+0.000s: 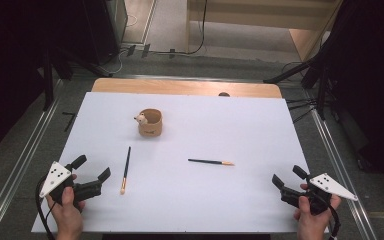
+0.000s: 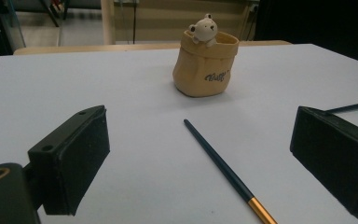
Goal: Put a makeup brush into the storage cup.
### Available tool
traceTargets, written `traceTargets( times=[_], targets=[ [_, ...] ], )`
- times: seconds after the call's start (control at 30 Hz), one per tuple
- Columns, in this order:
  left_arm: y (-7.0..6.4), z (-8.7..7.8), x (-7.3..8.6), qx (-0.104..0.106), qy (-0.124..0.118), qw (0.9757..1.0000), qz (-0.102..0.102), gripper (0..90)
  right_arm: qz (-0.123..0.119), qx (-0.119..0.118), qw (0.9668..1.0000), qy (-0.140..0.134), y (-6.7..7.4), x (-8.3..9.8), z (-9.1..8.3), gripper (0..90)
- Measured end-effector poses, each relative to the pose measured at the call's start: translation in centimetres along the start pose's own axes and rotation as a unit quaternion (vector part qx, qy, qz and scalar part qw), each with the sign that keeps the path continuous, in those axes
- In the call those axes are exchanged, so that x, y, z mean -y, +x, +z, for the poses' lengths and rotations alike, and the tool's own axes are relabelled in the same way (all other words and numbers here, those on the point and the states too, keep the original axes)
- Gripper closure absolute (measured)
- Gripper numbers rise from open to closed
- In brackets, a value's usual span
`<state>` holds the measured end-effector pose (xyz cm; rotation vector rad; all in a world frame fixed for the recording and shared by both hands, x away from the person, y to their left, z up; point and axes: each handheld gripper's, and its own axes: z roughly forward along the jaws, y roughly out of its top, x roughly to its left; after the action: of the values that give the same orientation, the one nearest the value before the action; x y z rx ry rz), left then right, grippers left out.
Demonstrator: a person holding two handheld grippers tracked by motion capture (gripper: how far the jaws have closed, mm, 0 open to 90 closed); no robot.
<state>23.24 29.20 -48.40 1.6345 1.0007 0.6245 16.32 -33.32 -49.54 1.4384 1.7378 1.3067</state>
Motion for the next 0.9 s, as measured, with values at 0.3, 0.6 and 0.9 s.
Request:
traceTargets(
  times=[0.3, 0.6, 0.9],
  targets=[
    [-0.3, 0.1, -0.6, -0.003, 0.0, 1.0, -0.002, 4.9, -0.024, -0.034, 0.999, 0.018, 1.1, -2.1, 0.7, 29.2],
    [-0.4, 0.5, -0.8, -0.003, 0.004, 1.0, 0.0, 4.9, -0.089, -0.076, 0.9919, 0.049, 2.0, -5.0, 3.9, 36.1],
    [-0.7, 0.6, -0.8, -0.001, 0.006, 1.0, 0.006, 4.9, -0.102, -0.134, 0.9812, 0.095, 3.6, -7.8, 6.5, 32.8]
  ],
)
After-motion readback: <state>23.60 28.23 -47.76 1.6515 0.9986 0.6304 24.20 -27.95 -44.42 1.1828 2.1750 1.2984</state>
